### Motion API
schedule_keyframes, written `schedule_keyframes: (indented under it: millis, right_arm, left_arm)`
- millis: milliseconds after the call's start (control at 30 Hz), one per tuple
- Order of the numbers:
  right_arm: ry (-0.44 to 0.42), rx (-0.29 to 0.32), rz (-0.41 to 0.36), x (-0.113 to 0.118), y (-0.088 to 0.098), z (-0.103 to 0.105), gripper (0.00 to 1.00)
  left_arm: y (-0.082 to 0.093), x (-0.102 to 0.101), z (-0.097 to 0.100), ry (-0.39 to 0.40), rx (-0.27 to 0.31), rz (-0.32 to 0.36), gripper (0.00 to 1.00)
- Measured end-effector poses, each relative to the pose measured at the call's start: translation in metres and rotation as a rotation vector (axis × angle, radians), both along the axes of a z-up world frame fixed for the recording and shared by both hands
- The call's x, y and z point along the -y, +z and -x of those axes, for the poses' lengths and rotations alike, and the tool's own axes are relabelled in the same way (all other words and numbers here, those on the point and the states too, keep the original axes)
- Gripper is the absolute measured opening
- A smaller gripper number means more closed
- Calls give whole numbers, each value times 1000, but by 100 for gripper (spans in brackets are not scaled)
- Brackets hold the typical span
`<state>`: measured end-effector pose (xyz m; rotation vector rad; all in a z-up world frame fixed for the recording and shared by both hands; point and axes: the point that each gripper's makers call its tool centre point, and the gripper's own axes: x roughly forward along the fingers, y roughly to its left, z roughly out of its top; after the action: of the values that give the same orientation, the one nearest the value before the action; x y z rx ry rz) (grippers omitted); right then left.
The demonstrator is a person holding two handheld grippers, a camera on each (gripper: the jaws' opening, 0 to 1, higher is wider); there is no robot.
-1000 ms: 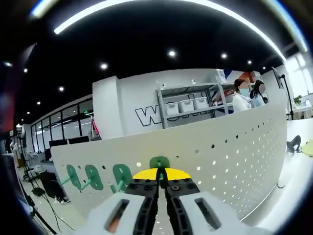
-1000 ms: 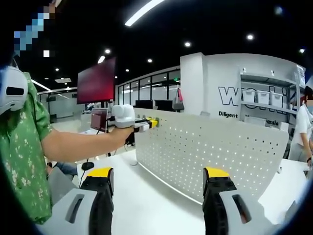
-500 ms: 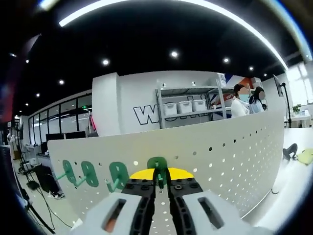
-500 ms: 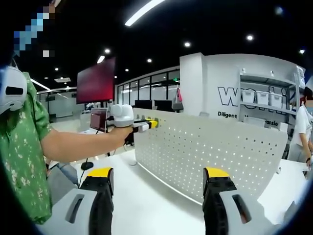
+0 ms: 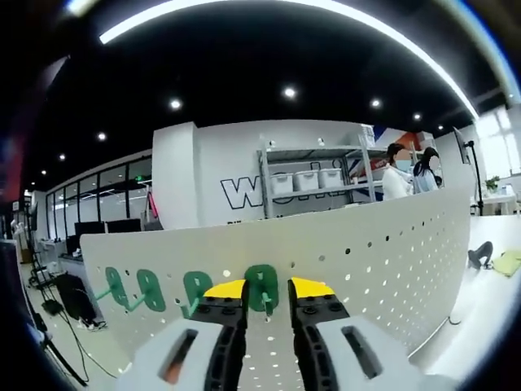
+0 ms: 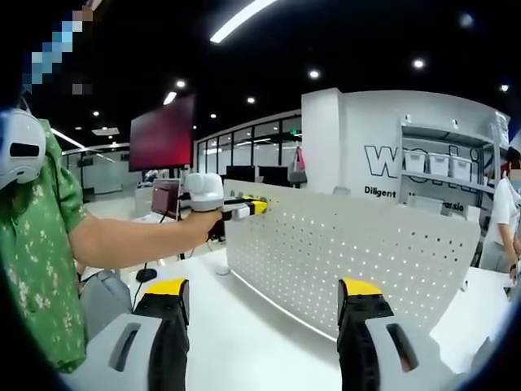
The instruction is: Insert the hook assembly into the mounting plate slot until the hook locks in place.
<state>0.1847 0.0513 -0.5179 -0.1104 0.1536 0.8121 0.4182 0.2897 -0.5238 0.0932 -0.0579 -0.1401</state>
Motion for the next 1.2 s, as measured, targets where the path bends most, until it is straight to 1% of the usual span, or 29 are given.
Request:
schedule_keyframes:
  millis: [167,367,533,633,900,1200]
  right_arm:
    - [1,3,0,-1,2,1,76]
    - [0,5,1,-1,3,1,76]
    - [5,10,4,-3,5,2,76]
    - [7,11,5,-4,5,2,76]
    - [15,13,8,-9,6,3,76]
    - [22,20,18,-16,9,5,76]
  left_arm:
    - [1,1,1,-6,0,4,23]
    - [1,5,5,-21,-1,8,27]
    - [0,4,7,-27,-7,22,31]
    - [-2,5,11,-36,-22,33,33]
    - [-4,4,24,-58,-29,31,38]
    - [2,5,42,-85,-21,38,44]
